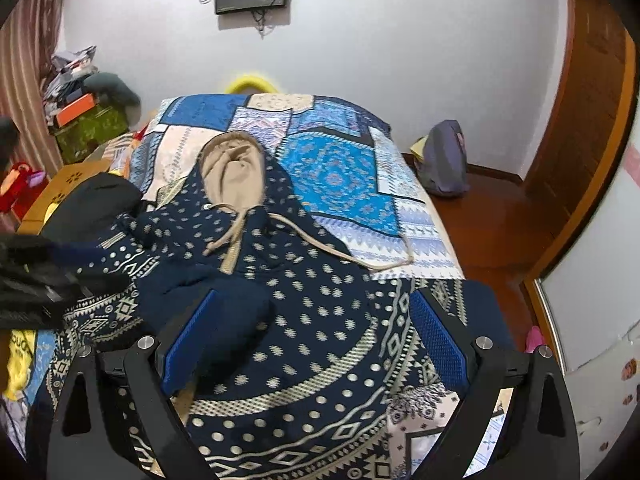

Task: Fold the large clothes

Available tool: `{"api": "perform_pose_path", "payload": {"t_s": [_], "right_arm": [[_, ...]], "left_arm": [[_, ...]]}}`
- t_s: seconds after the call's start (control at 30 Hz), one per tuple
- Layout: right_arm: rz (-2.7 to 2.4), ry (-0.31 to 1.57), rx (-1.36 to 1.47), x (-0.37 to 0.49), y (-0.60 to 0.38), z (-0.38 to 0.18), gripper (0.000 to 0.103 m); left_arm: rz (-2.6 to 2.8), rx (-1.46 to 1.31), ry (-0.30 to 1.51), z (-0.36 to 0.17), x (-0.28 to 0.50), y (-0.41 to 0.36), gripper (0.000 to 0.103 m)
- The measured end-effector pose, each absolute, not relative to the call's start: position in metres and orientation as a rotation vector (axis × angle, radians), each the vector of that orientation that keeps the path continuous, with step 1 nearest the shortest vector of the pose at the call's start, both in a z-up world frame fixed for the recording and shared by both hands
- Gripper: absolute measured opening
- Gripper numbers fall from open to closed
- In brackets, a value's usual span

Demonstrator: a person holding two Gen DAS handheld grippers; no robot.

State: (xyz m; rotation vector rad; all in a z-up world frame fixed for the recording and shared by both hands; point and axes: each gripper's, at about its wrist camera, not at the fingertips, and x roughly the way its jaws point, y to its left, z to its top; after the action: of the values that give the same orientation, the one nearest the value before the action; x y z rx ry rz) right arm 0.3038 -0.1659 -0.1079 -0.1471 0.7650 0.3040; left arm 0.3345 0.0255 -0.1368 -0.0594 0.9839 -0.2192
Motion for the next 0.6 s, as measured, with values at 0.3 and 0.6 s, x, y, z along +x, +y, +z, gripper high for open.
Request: {"api": "perform_pose_path", "payload": {"t_s": [0.3, 0.6], "right_arm": [[0.436, 0.813, -0.261, 0.301, -0.102, -0.122, 0.094], [0.564, 0.979, -0.346, 0.307, -0.032, -0.167, 0.092]], "left_arm": [[-0.061, -0.002, 0.918, -0.125, 0.309, 0.101, 0.071], [0.032, -0.057, 0.982, -0.164, 0.286, 0.161, 0.071]]}}
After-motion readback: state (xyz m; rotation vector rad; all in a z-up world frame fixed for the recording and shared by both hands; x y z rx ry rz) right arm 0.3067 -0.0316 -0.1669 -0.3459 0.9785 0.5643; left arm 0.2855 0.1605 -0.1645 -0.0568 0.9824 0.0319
